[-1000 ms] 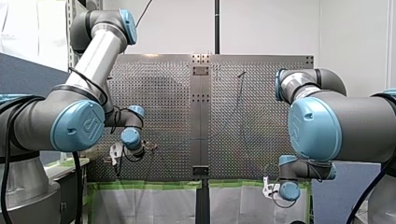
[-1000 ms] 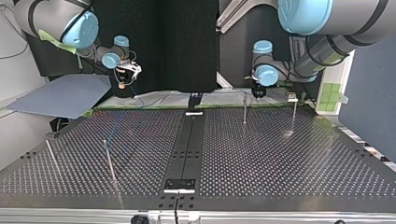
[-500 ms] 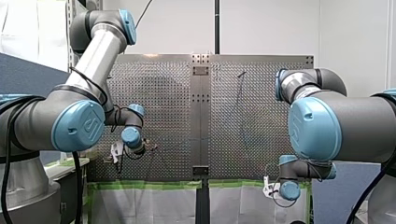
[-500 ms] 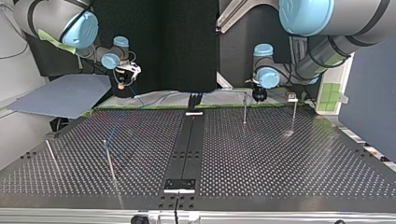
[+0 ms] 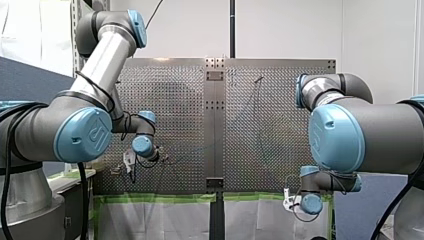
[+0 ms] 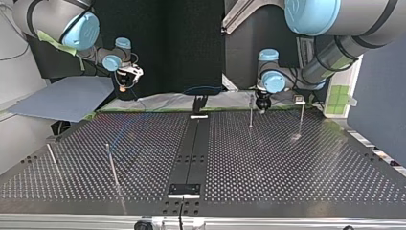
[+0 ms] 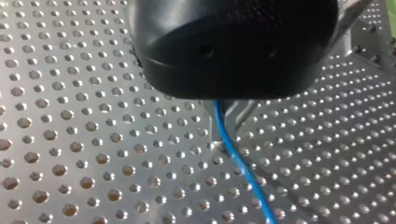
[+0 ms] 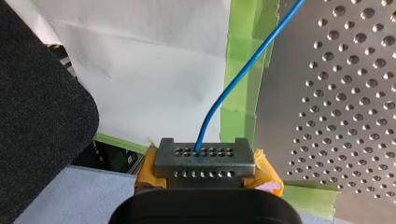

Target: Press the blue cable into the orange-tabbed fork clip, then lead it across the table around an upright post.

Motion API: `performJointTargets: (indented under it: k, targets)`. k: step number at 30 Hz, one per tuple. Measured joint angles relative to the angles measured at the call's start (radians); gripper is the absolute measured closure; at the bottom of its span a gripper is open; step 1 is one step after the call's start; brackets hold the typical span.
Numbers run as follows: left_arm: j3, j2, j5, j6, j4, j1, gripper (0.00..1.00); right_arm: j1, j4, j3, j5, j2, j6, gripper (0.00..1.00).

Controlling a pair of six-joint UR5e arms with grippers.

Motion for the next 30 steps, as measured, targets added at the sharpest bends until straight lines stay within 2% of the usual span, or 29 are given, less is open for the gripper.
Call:
performJointTargets:
  k: [13,14,15,17,18,19,20,21,22,23,24,25,30]
  targets:
    - [0.009,0.000,-0.017,-0.001,-0.008,0.000,1.00,-0.009,0.000,0.000,0.000,0.000,0.008,1.00]
    - [0.009,0.000,-0.020,-0.001,-0.012,0.000,0.94,-0.009,0.000,0.000,0.000,0.000,0.008,1.00]
    - [0.009,0.000,-0.024,-0.001,-0.017,0.000,0.94,-0.009,0.000,0.000,0.000,0.000,0.009,1.00]
    - [0.010,0.000,-0.037,0.000,-0.029,0.000,0.75,-0.010,0.000,0.000,0.000,0.000,0.009,1.00]
    - [0.010,0.000,-0.044,0.002,-0.034,0.000,0.75,-0.010,0.000,0.000,0.000,0.000,0.009,1.00]
    - [0.010,0.000,-0.052,0.007,-0.041,-0.001,0.65,-0.010,0.000,0.000,0.000,0.000,0.009,1.00]
    - [0.010,0.000,-0.060,0.011,-0.047,-0.001,0.48,-0.010,0.001,0.000,-0.001,0.000,0.009,1.00]
    - [0.009,0.000,-0.068,0.017,-0.054,-0.002,0.48,-0.010,0.001,0.000,-0.001,0.000,0.008,1.00]
    - [0.009,0.001,-0.078,0.026,-0.064,-0.003,0.35,-0.010,0.002,0.000,-0.001,0.000,0.008,1.00]
    - [0.009,0.001,-0.085,0.033,-0.071,-0.004,0.10,-0.010,0.003,0.000,-0.001,0.000,0.008,1.00]
    - [0.009,0.000,-0.093,0.039,-0.077,-0.004,0.10,-0.010,0.004,0.000,-0.001,0.000,0.007,1.00]
    - [0.010,0.000,-0.102,0.048,-0.086,-0.006,0.00,-0.010,0.004,0.000,-0.001,0.000,0.007,1.00]
    - [0.009,0.001,-0.141,0.086,-0.125,-0.020,0.00,-0.008,0.007,0.000,-0.001,0.000,0.005,1.00]
